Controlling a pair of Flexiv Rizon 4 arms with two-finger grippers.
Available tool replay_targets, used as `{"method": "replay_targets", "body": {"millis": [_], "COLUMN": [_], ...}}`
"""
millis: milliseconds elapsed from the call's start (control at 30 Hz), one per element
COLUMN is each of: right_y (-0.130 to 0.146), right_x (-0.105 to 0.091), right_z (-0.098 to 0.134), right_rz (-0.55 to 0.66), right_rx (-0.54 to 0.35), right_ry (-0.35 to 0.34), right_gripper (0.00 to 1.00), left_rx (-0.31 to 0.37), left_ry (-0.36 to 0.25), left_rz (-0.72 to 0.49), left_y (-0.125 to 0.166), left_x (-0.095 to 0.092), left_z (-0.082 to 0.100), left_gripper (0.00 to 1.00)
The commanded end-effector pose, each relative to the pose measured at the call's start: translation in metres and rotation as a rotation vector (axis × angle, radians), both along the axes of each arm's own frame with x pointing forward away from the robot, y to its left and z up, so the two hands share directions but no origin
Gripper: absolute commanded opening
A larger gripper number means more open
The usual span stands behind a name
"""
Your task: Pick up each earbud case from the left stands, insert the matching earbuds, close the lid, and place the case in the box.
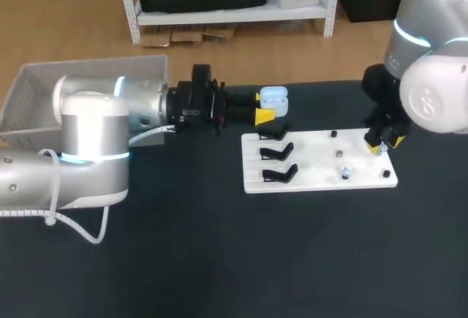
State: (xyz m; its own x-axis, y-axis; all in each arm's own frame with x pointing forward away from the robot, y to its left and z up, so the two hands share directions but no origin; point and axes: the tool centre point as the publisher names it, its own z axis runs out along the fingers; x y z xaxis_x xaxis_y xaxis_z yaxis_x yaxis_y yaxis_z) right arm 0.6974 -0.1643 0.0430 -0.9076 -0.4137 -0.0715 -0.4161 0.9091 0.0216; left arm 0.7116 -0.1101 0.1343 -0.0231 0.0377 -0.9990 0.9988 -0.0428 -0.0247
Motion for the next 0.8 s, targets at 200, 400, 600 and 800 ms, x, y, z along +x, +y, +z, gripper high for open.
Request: {"method": "replay_targets", "body": {"millis": [200,400,600,800], "right_y": [-0.0045,-0.0068,-0.0072,-0.0071], "right_x": [0.0014,0.0016,0.0011,0.0008], "right_z": [-0.0064,-0.0094,-0.0123,-0.0134], "right_rz": [-0.028,-0.039,-0.043,-0.044], "right_rx": [-0.012,-0.017,-0.020,-0.021], "right_ry": [-0.020,-0.028,-0.031,-0.032], "right_gripper": [0.46,0.45,0.40,0.33], "left_rx": [-0.003,-0.003,-0.003,-0.003], "left_ry": [-0.004,-0.004,-0.004,-0.004], "left_rz": [0.008,0.008,0.008,0.008], "left_y": [-0.0004,-0.0004,-0.0004,-0.0004], "left_x": [-0.0021,-0.0021,-0.0021,-0.0021], "left_z": [-0.0008,-0.0008,-0.0008,-0.0008], "left_gripper": [0.00,0.00,0.00,0.00]}}
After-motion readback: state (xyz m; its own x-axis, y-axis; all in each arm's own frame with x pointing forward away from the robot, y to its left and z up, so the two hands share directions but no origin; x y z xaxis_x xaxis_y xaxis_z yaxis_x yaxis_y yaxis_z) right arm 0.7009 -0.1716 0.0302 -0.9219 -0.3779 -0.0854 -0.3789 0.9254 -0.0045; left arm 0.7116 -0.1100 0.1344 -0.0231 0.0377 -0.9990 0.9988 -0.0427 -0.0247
